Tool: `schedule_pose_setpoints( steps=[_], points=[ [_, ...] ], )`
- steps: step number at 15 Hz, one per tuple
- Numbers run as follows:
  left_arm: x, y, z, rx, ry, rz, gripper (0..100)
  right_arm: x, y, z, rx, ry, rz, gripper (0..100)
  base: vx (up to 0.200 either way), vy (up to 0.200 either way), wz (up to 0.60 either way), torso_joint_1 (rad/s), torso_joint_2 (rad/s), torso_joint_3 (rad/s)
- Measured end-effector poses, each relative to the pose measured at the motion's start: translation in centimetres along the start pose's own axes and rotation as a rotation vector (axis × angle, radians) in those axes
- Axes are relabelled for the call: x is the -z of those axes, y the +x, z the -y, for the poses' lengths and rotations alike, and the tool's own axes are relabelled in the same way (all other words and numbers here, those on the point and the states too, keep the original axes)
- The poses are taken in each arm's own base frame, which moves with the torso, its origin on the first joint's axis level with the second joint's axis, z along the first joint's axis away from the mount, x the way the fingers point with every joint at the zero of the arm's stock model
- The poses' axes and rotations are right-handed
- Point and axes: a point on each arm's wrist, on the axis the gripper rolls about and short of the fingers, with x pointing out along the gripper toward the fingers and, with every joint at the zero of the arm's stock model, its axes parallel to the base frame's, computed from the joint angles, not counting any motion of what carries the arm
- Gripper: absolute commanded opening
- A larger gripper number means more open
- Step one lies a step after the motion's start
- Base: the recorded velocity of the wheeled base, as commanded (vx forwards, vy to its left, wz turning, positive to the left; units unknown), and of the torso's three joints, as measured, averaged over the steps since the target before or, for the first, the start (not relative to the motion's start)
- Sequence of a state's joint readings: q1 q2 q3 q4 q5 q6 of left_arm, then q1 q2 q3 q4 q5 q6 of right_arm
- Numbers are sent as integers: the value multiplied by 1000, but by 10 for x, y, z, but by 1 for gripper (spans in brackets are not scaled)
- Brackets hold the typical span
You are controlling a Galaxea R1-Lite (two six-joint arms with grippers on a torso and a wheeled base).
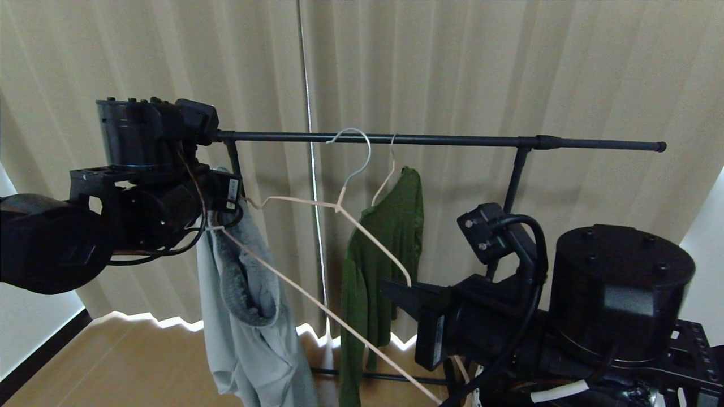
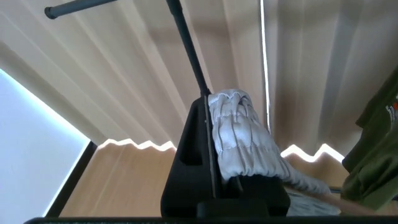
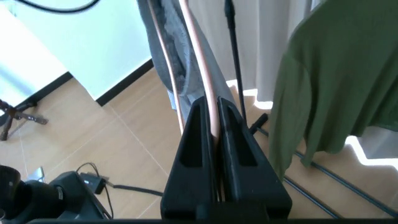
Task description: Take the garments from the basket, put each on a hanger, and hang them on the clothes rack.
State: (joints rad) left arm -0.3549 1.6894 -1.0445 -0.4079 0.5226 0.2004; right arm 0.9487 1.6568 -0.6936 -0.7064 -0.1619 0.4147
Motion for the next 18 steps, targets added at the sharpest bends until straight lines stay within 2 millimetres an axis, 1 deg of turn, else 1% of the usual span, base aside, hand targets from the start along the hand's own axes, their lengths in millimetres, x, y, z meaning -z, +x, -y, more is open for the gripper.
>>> schedule_pose_setpoints(
  steps=[3,5,9,10,13,16,18],
  points=[
    [-2,-4,0,6,-4,8,0,8,13,-4,7,-7,-27,0,0,0,0,0,0,0],
    [-4,-8,0,11,-8,17,0,10,24,-7,14,-9,-28,0,0,0,0,0,0,0],
    [-8,-23,-3,27,-29,34,0,11,47,-12,30,3,-22,0,0,0,0,0,0,0],
    [-10,-27,-1,41,-40,43,0,11,51,-13,30,10,-21,0,0,0,0,0,0,0],
    [-12,-47,16,123,-38,68,0,13,59,-14,33,11,-26,0,0,0,0,0,0,0],
    [-13,-63,30,195,-23,89,0,13,60,-13,34,14,-24,0,0,0,0,0,0,0],
    [-14,-72,38,241,-15,103,0,13,58,-13,32,14,-24,0,0,0,0,0,0,0]
  ],
)
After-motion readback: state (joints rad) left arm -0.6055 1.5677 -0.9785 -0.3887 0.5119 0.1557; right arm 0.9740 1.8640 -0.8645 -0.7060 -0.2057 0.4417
